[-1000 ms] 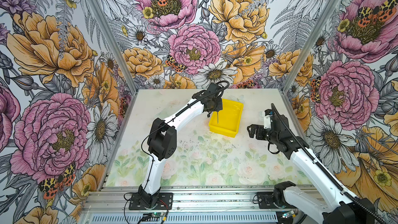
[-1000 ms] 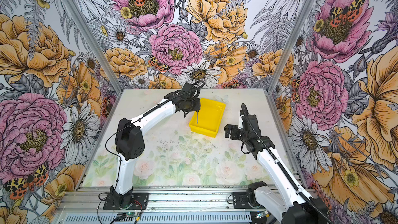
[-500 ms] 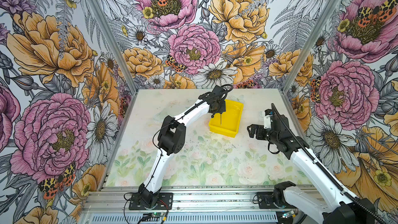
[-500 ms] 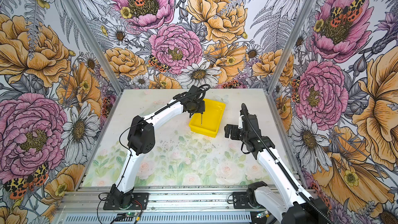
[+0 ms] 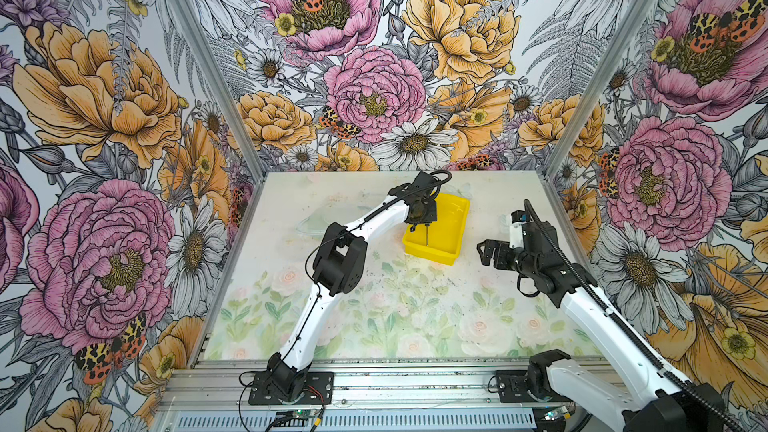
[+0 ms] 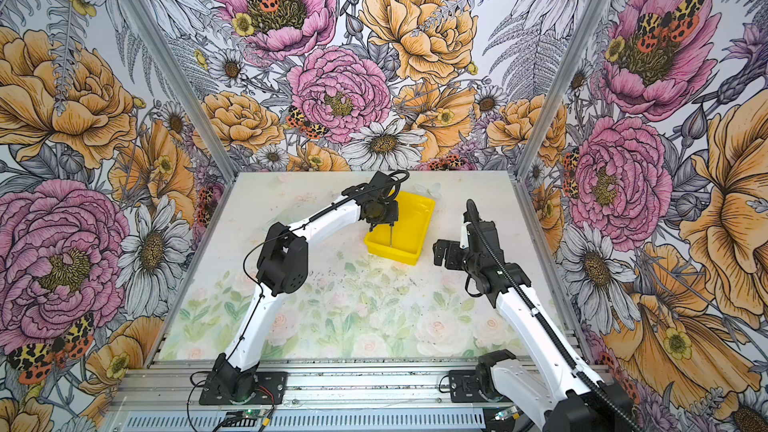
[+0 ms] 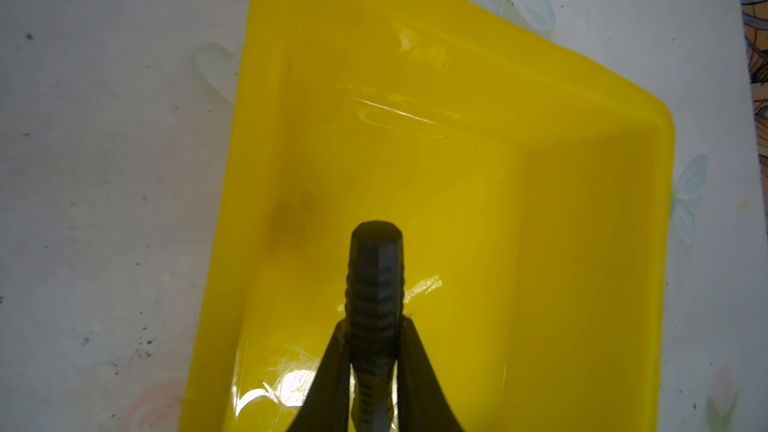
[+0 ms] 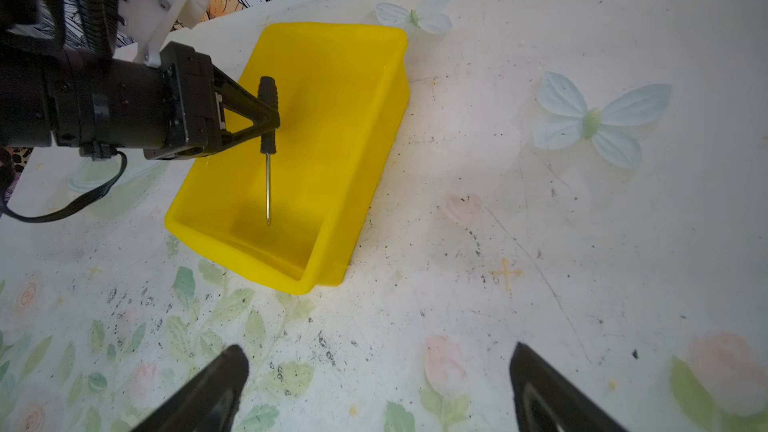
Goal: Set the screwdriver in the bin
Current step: 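Lift the screwdriver with the left gripper and carry it over the yellow bin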
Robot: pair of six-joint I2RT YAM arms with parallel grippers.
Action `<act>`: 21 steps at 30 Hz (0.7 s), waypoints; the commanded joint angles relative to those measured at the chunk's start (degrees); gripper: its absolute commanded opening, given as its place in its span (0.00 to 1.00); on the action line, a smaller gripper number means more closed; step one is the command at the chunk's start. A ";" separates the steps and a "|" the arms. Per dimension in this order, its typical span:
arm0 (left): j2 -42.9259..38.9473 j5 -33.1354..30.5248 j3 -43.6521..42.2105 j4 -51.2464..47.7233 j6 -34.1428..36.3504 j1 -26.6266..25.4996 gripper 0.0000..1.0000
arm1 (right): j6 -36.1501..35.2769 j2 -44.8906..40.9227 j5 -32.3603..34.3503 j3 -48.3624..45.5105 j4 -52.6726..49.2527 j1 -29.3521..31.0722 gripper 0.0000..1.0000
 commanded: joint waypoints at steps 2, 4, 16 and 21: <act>1.49 -0.78 2.07 0.56 -0.69 -0.95 0.08 | 0.81 -1.23 -0.22 0.35 1.45 0.41 0.99; 2.08 -1.29 2.32 0.53 -1.30 -1.28 0.08 | 0.90 -1.22 -0.15 0.35 1.48 0.45 1.00; 3.87 -3.15 2.45 0.46 -3.00 -1.99 0.13 | 0.81 -2.84 0.63 -0.07 1.31 0.43 0.99; 3.79 -3.82 2.18 0.49 -2.44 -2.43 0.23 | 0.99 -3.84 0.92 -0.57 1.15 0.38 1.00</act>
